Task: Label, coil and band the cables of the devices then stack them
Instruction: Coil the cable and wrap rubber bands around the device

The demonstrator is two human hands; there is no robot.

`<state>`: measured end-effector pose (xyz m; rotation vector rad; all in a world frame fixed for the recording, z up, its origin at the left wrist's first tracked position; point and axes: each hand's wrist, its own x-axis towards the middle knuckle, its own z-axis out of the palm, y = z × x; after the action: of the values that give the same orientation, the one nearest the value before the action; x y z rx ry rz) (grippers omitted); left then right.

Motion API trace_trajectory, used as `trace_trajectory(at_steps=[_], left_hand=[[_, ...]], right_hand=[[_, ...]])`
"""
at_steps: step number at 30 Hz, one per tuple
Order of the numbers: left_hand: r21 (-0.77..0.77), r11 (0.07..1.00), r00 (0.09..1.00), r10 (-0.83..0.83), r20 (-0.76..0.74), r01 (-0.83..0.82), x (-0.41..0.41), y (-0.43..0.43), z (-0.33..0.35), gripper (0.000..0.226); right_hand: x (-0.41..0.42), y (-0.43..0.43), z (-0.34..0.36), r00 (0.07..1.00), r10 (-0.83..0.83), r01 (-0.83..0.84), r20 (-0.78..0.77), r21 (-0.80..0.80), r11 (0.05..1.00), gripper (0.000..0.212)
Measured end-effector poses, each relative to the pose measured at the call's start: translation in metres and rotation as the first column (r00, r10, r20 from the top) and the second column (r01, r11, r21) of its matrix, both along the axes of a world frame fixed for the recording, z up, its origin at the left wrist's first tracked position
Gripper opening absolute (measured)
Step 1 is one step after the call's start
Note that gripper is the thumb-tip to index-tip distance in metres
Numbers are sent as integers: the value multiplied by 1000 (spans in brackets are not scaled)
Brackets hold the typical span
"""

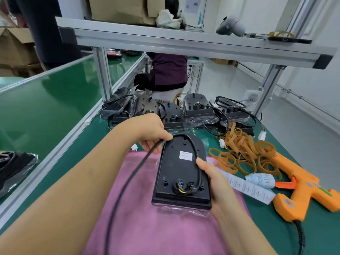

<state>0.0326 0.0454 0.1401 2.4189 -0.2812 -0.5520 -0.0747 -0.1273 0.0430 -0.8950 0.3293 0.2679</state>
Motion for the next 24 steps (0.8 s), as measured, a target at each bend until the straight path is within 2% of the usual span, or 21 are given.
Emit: trace_trajectory(at_steps=[3, 8, 11, 16, 18, 20, 22, 24], left_hand=[[-74, 997, 994, -18, -108, 10, -6, -1, 2, 29], [-102, 995, 996, -5, -86, -4, -13, -4, -1, 38], [-90, 996, 1000, -3, -5, 2, -16, -3, -9, 40], [-128, 991, 985, 58, 161, -37, -23, -1, -23, 43], [-209, 975, 962, 124, 244, -73, -28, -2, -33, 44], [-340, 935, 946, 194, 260, -98, -35, -4, -46, 38], [-481, 853, 942, 304, 143, -202, -44, -6, -60, 31], [-600, 712, 920, 376, -112, -364, -55, -9, -71, 90]], right_hand=[[2, 1, 4, 1000, -7, 7, 0, 20, 1000, 45], [6, 4, 8, 999, -28, 28, -17, 25, 999, 28], [7, 5, 10, 999, -15, 16, -35, 38, 999, 28], [6, 7, 11, 999, 13, -11, -41, 60, 998, 40], [7, 7, 10, 999, 7, -5, -41, 65, 998, 33], [9, 7, 9, 999, -4, 7, -41, 72, 997, 26], [13, 5, 7, 1000, -14, 15, -18, 80, 997, 30], [16, 3, 7, 999, -31, 30, 8, 76, 997, 34]])
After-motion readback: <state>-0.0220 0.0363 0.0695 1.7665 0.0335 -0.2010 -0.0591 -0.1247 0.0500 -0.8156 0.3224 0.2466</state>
